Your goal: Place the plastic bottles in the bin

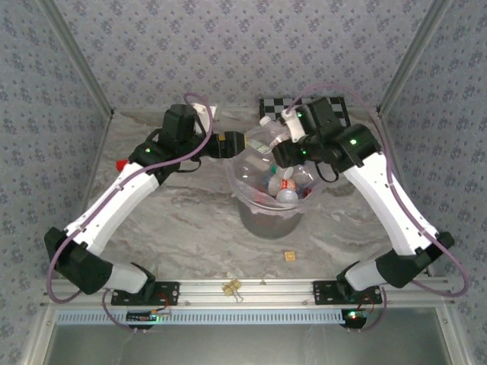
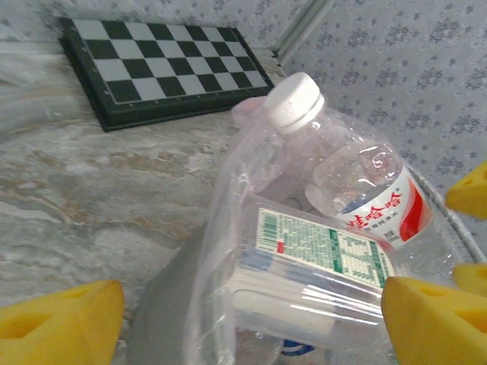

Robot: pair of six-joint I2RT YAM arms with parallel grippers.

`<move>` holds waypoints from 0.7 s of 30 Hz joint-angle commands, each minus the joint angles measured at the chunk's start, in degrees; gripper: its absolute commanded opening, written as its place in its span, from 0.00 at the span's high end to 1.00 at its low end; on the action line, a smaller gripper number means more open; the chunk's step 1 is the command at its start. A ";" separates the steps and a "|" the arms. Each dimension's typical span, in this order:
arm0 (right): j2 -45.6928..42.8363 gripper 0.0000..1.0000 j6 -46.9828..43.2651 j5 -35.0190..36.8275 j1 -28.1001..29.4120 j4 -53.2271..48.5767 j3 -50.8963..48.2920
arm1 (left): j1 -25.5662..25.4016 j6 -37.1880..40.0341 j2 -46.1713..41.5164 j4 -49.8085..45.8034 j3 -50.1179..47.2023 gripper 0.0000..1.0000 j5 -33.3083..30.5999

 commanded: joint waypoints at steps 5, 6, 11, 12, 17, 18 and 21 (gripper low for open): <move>-13.29 0.11 5.08 -1.40 -11.46 10.54 -8.51 | 5.06 7.30 -9.51 -5.87 -1.98 0.04 -16.40; -14.41 0.06 5.72 -0.51 -12.88 11.20 -9.77 | 5.67 8.08 -10.63 -6.49 -2.80 0.02 -19.33; -18.89 0.00 8.74 7.88 -21.25 13.33 -18.48 | 8.93 14.47 -16.54 -6.23 -11.40 0.00 -33.99; -19.58 0.00 9.77 10.70 -22.13 15.25 -21.36 | 9.54 15.43 -17.65 -4.92 -13.91 0.00 -37.61; -25.31 0.00 10.03 18.15 -23.35 28.01 -39.35 | 17.81 16.26 -22.49 5.15 -30.26 0.00 -49.12; -26.04 0.00 10.27 19.94 -23.64 30.07 -41.59 | 19.66 15.23 -23.10 5.90 -32.36 0.00 -49.12; -26.83 0.00 10.07 24.54 -25.72 34.00 -47.93 | 24.27 13.70 -24.99 11.48 -40.09 0.00 -49.12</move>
